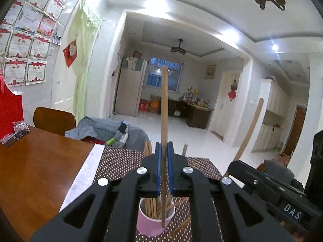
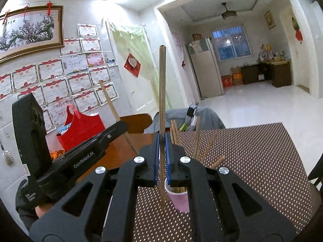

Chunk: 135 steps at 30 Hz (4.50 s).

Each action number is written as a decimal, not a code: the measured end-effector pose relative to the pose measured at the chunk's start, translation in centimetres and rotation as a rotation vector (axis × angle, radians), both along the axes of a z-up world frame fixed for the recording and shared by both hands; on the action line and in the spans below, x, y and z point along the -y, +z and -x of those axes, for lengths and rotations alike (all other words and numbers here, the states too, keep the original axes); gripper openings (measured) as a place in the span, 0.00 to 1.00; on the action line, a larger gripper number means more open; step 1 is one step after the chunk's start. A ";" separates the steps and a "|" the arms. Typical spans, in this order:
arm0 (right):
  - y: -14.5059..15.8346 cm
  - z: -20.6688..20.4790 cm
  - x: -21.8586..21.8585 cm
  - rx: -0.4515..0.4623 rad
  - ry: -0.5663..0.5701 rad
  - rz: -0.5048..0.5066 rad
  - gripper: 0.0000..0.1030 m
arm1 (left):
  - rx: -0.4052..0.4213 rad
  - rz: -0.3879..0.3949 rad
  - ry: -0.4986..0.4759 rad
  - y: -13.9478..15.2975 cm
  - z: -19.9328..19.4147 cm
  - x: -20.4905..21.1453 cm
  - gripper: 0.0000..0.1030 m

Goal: Organize utensils

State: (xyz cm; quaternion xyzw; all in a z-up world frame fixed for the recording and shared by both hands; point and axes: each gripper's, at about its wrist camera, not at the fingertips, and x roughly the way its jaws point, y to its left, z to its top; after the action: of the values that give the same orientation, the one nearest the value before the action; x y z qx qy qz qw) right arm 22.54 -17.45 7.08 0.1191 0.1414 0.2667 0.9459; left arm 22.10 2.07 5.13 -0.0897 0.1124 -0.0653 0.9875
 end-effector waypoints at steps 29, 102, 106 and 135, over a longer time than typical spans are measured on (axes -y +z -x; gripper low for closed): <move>-1.9 -2.3 -0.3 0.047 -0.144 0.000 0.06 | -0.009 -0.031 0.014 -3.9 -4.7 0.3 0.06; -4.0 -4.5 -3.2 -0.053 -0.142 0.096 0.44 | -0.158 -0.093 0.069 -3.4 -4.9 -0.7 0.46; -3.4 -3.5 -2.9 -0.021 -0.169 0.117 0.49 | -0.136 -0.098 0.068 -2.7 -4.1 -0.6 0.46; 2.3 6.0 -2.6 0.147 -0.304 0.217 0.86 | 0.068 -0.184 0.127 3.8 7.7 0.6 0.68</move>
State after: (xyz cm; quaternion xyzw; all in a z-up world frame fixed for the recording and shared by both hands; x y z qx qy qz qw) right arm 16.57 -14.89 9.41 0.0166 0.0802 0.1121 0.9903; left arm 14.42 1.51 8.89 -0.0032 0.0783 0.0052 0.9969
